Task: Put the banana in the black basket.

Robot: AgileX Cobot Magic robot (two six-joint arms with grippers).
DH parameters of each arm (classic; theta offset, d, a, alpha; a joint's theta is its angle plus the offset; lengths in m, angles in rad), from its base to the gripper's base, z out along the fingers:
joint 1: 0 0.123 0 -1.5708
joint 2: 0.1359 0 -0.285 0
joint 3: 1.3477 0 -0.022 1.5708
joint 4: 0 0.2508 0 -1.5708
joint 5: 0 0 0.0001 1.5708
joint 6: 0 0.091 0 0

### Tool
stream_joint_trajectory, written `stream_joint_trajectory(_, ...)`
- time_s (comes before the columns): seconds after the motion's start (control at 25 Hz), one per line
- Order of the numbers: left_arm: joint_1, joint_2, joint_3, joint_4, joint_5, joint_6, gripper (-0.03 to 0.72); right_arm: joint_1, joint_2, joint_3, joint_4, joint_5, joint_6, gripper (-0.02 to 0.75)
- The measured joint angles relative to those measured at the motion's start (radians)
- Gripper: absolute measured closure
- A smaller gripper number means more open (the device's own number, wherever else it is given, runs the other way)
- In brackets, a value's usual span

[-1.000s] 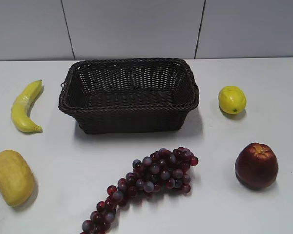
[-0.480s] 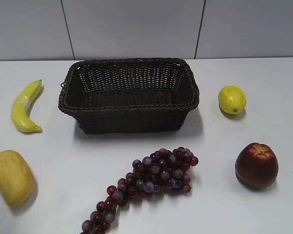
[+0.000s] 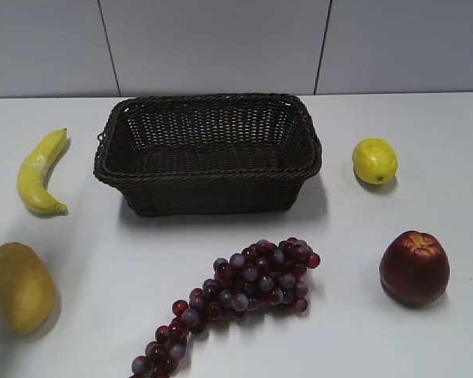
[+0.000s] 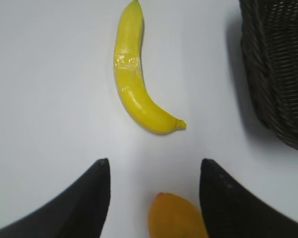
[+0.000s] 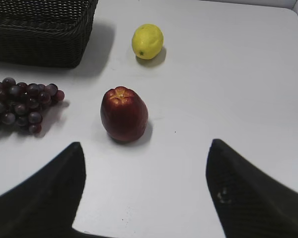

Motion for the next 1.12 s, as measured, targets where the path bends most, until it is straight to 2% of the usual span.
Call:
stream_joint_trajectory(0.2, 0.002, 0.231, -0.100, 0.075, -0.008, -0.036, 0.112, 0.000, 0.000, 0.000, 0.000, 0.000, 0.000, 0.165)
stream_joint_trajectory(0.36, 0.024, 0.397, -0.194, 0.068, -0.016, -0.044, 0.034, 0.000, 0.000, 0.000, 0.000, 0.000, 0.000, 0.165)
stream_joint_trajectory(0.48, 0.049, 0.476, -0.269, 0.038, -0.028, -0.044, 0.022, 0.000, 0.000, 0.000, 0.000, 0.000, 0.000, 0.165)
stream_joint_trajectory(0.68, 0.063, 0.560, -0.362, 0.022, -0.037, -0.044, 0.024, 0.000, 0.000, 0.000, 0.000, 0.000, 0.000, 0.165)
stream_joint_trajectory(0.96, 0.063, 0.660, -0.372, 0.018, -0.050, -0.044, 0.044, 0.000, 0.000, 0.000, 0.000, 0.000, 0.000, 0.165)
stream_joint_trajectory(1.12, 0.063, 0.686, -0.372, 0.016, -0.079, -0.044, 0.108, 0.000, 0.000, 0.000, 0.000, 0.000, 0.000, 0.165)
